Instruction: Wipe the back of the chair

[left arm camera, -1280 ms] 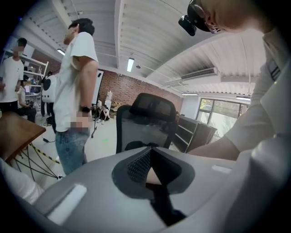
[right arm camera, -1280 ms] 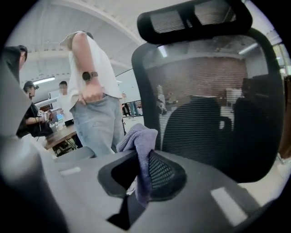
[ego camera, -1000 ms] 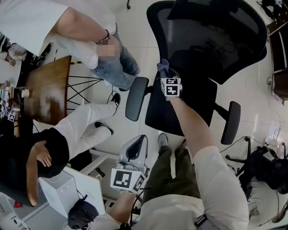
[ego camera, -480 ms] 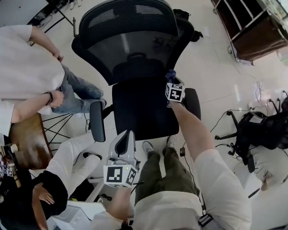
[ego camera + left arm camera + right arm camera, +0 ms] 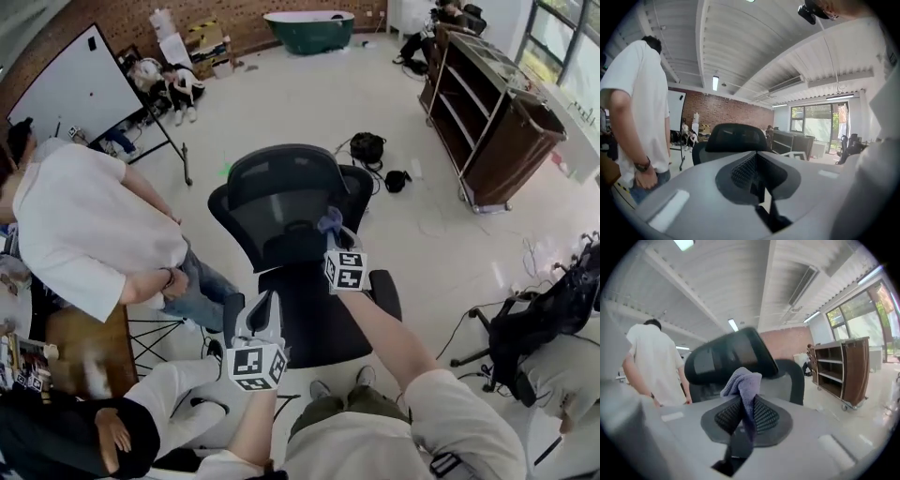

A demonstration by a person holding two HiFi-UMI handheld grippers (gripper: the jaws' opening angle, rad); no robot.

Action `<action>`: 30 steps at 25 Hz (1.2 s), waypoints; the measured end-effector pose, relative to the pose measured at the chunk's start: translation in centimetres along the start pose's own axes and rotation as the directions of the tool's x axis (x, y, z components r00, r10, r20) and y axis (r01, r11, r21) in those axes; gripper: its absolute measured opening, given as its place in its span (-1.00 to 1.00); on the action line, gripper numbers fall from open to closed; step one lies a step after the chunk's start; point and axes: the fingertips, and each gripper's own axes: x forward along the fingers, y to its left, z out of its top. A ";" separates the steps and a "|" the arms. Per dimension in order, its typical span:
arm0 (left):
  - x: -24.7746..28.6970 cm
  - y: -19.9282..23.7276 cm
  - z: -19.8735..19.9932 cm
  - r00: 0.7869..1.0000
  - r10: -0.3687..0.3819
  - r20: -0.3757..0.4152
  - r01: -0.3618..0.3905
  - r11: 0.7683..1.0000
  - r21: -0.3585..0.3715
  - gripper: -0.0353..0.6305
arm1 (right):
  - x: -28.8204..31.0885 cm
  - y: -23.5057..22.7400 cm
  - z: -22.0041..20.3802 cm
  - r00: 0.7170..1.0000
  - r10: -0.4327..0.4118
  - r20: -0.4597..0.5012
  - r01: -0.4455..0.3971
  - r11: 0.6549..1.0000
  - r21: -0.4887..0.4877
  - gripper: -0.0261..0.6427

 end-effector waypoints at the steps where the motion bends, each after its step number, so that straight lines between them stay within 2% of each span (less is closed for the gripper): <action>1: -1.6 -0.1 0.8 1.000 0.016 0.025 -0.017 1.000 0.011 -0.71 | -3.2 1.8 3.0 0.998 0.020 0.055 -0.020 1.000 0.007 -0.79; 4: -3.5 -0.7 3.6 0.994 0.049 0.102 -0.053 0.998 0.042 -0.71 | -11.2 6.2 11.9 0.971 0.108 0.215 -0.101 0.994 -0.042 -0.78; 8: -5.1 -3.6 7.4 0.980 0.043 0.194 -0.062 0.994 0.091 -0.71 | -25.1 9.9 20.4 0.905 0.193 0.380 -0.153 0.979 -0.135 -0.78; 11: -6.9 -6.0 8.0 0.970 0.028 0.243 -0.058 0.992 0.115 -0.71 | -34.8 11.3 22.3 0.844 0.253 0.472 -0.171 0.962 -0.211 -0.78; 13: -8.6 -7.7 7.2 0.970 0.008 0.242 -0.043 0.989 0.139 -0.71 | -39.0 11.2 21.9 0.821 0.278 0.499 -0.177 0.954 -0.241 -0.78; 16: -10.3 -8.6 6.8 0.973 -0.034 0.227 0.002 0.990 0.139 -0.71 | -40.9 11.1 21.7 0.814 0.307 0.493 -0.214 0.947 -0.238 -0.78; 21: -12.6 -6.2 6.0 0.980 0.006 0.197 -0.032 0.991 0.129 -0.71 | -41.6 10.6 21.6 0.825 0.279 0.491 -0.191 0.956 -0.221 -0.78; 26: -15.3 -5.1 4.1 0.987 0.002 0.158 -0.027 0.987 0.158 -0.71 | -43.1 11.4 18.9 0.846 0.262 0.464 -0.196 0.963 -0.187 -0.78; 30: -17.4 -4.7 3.8 0.988 0.009 0.156 -0.030 0.990 0.138 -0.71 | -44.7 11.8 17.4 0.852 0.250 0.461 -0.198 0.967 -0.160 -0.78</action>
